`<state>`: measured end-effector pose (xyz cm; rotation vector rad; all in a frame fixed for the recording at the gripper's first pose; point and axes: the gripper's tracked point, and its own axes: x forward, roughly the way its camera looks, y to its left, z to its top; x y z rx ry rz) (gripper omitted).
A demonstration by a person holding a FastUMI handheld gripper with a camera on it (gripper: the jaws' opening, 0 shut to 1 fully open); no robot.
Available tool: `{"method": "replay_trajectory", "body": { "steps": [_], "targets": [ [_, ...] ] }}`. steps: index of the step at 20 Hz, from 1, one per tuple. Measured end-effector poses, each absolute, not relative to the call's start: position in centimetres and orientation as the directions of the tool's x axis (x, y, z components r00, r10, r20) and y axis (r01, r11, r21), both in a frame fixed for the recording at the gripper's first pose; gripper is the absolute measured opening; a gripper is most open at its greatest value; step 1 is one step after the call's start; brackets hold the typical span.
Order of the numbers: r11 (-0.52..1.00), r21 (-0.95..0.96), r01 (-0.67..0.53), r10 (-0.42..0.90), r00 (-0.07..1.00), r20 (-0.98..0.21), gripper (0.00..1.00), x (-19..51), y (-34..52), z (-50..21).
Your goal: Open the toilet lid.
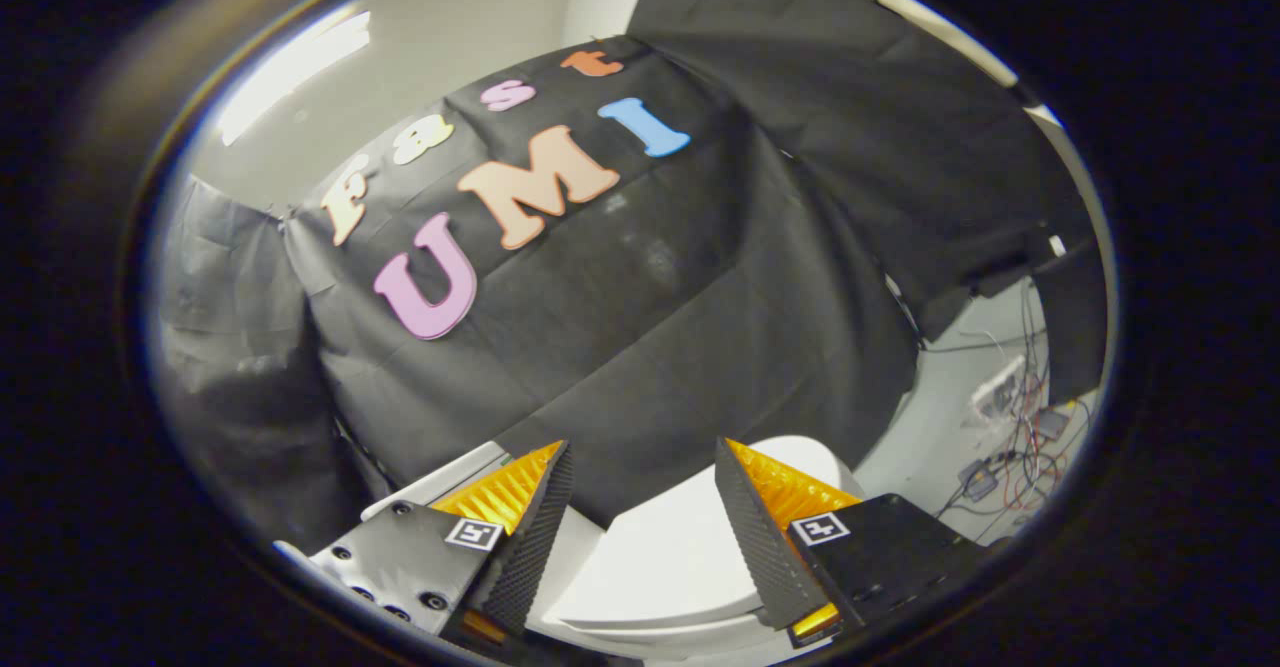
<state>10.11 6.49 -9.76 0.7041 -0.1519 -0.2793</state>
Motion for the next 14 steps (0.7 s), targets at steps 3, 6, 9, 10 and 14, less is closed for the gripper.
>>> {"method": "replay_trajectory", "body": {
  "steps": [3, 6, 9, 10, 14],
  "targets": [
    [0.62, 0.734, 0.277, -0.371, 0.928, -0.036, 0.89, 9.4, 6.3, -13.8],
    [0.538, 0.776, 0.331, -0.402, 0.909, -0.108, 0.8, 8.5, 7.2, -17.7],
    [0.458, 0.795, 0.398, -0.428, 0.883, -0.195, 0.8, 7.9, 7.3, -21.6],
    [0.427, 0.793, 0.435, -0.438, 0.867, -0.239, 0.78, 7.8, 7.1, -23.1],
    [0.324, 0.82, 0.473, -0.453, 0.838, -0.304, 0.67, 6.7, 7.6, -26.2]
  ]
}}
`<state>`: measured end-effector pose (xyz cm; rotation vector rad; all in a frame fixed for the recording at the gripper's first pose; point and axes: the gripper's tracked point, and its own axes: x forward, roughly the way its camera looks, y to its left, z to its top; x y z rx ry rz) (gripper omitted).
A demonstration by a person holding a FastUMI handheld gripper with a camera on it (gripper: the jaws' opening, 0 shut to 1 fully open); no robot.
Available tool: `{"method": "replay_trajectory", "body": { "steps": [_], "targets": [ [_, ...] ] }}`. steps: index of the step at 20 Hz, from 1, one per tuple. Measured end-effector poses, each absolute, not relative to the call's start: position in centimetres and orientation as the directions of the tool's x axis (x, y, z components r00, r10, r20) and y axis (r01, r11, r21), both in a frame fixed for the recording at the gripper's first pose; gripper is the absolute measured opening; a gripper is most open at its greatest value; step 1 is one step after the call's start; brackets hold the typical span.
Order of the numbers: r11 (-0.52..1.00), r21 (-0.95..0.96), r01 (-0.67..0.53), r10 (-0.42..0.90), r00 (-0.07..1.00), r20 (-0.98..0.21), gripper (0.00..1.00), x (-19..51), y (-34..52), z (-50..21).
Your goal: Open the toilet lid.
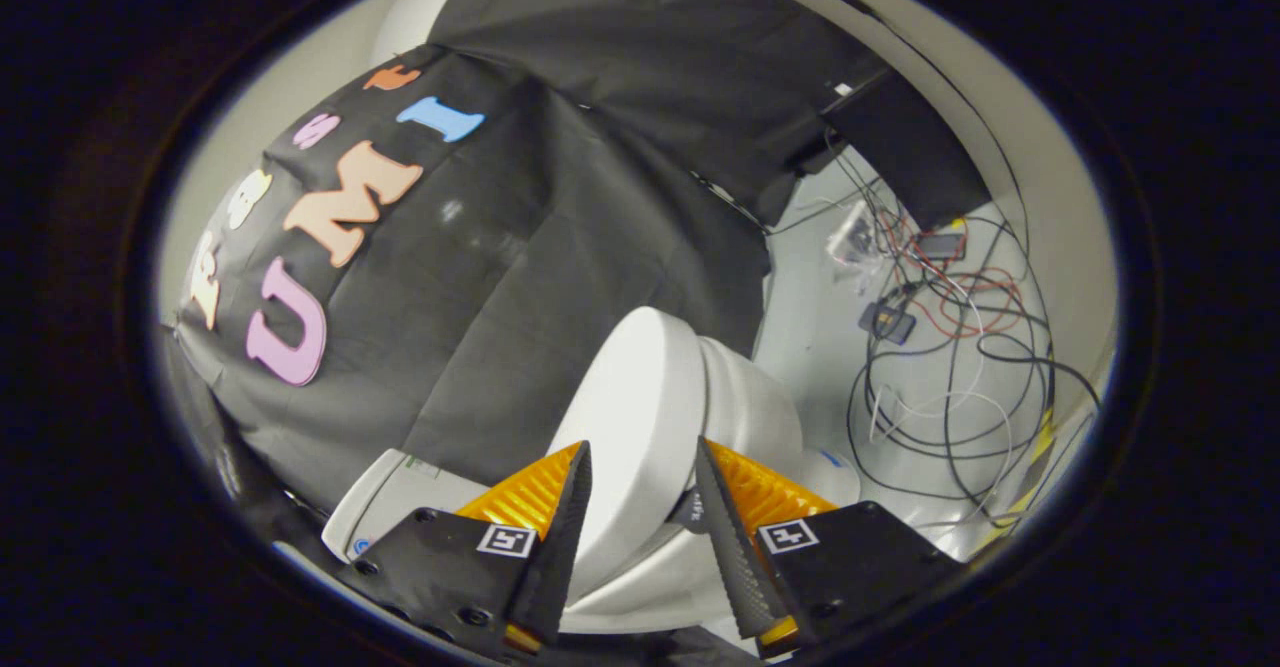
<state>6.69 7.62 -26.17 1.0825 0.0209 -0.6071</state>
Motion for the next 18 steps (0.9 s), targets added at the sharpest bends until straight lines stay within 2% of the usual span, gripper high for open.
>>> {"method": "replay_trajectory", "body": {
  "steps": [5, 8, 15, 18],
  "targets": [
    [0.202, 0.825, 0.529, -0.424, 0.806, -0.413, 0.54, 6.6, 8.5, -30.6],
    [0.17, 0.842, 0.512, -0.384, 0.821, -0.421, 0.46, 7.5, 9.2, -31.5],
    [0.106, 0.886, 0.452, -0.358, 0.848, -0.39, 0.46, 10.2, 8.6, -32.3],
    [0.081, 0.896, 0.436, -0.322, 0.862, -0.391, 0.08, 9.7, 8.6, -32.2]
  ]
}}
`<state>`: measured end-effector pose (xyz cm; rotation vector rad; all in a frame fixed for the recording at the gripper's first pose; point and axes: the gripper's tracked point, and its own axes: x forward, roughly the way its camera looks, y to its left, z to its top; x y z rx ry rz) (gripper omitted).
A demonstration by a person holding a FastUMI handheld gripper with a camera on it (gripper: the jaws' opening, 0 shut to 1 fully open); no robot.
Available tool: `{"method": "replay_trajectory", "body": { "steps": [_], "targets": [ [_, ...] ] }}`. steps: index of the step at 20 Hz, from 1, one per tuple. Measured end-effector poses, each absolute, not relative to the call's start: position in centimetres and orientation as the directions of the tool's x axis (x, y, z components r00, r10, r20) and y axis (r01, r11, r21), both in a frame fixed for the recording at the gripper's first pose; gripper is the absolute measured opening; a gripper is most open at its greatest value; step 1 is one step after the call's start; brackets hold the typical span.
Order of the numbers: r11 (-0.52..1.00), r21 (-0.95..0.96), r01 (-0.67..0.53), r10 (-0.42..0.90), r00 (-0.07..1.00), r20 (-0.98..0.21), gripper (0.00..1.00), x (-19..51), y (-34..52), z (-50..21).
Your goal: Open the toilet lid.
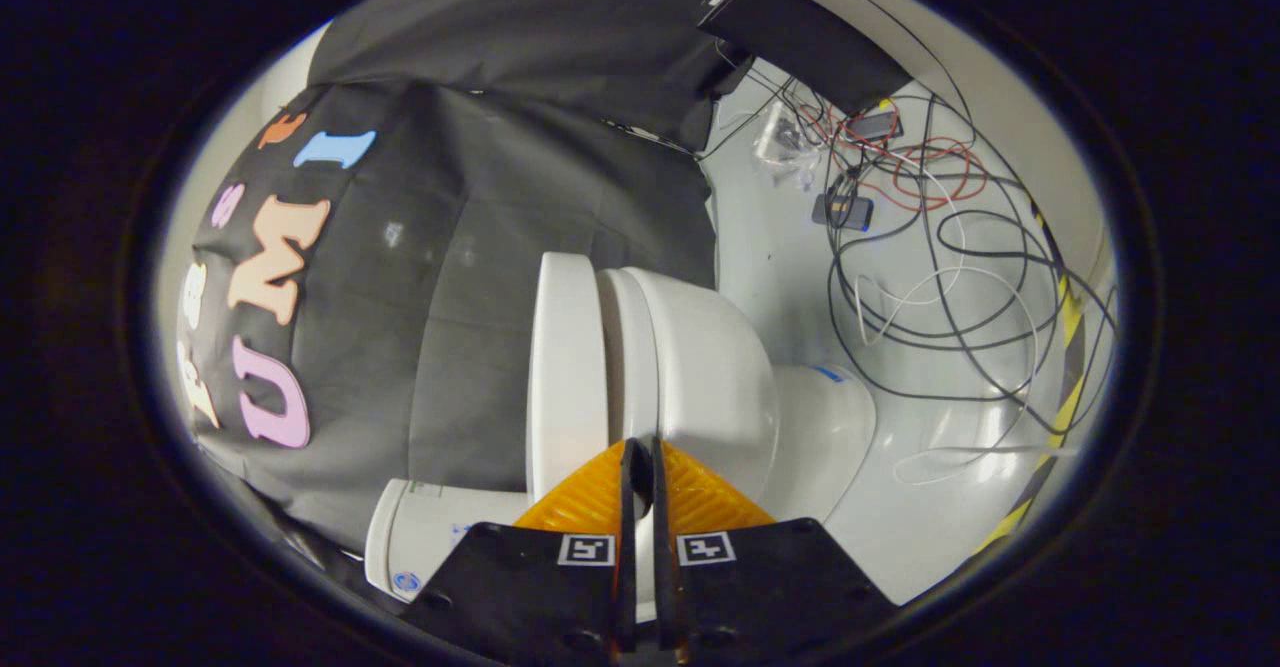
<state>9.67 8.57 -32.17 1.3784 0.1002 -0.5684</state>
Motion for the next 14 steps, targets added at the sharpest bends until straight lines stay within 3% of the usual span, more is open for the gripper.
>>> {"method": "replay_trajectory", "body": {
  "steps": [7, 14],
  "targets": [
    [0.08, 0.914, 0.398, -0.306, 0.882, -0.358, 0.05, 9.6, 8.9, -30.8],
    [0.223, 0.86, 0.459, -0.336, 0.864, -0.375, 0.05, 9.9, 9.0, -27.4]
  ]
}}
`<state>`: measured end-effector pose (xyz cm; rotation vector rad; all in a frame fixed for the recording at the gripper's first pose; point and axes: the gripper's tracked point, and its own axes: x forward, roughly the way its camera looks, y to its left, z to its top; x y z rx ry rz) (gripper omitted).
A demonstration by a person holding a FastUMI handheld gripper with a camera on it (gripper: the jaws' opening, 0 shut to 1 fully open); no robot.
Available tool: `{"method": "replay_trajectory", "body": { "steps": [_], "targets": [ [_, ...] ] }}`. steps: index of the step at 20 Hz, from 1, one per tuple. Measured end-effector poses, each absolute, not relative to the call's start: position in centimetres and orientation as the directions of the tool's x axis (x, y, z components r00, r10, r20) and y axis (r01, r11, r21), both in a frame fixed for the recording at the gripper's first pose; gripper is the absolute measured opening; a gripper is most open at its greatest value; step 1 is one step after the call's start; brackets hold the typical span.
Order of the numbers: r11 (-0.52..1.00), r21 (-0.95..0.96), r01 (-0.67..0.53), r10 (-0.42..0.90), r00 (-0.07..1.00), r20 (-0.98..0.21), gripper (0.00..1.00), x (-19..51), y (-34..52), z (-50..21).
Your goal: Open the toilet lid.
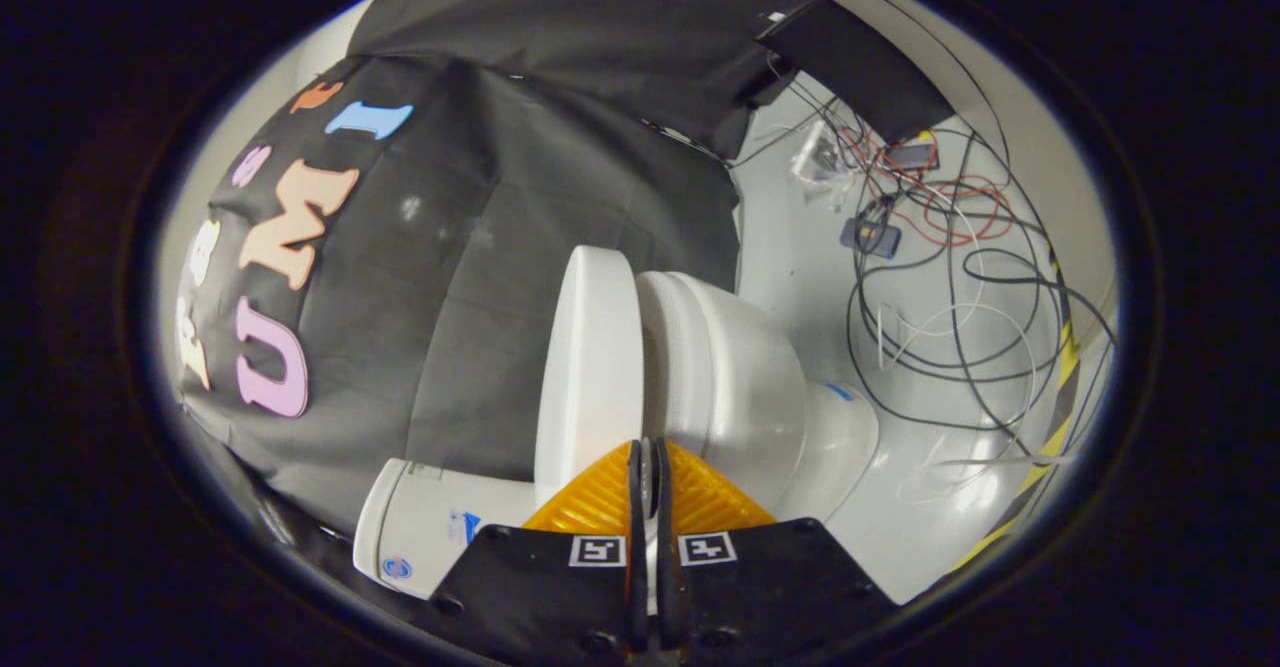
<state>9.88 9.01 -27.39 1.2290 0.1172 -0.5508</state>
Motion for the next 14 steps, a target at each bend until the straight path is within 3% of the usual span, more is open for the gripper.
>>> {"method": "replay_trajectory", "body": {
  "steps": [14],
  "targets": [
    [0.649, 0.648, 0.399, -0.354, 0.912, -0.208, 0.05, 14.5, 15.1, -11.2]
  ]
}}
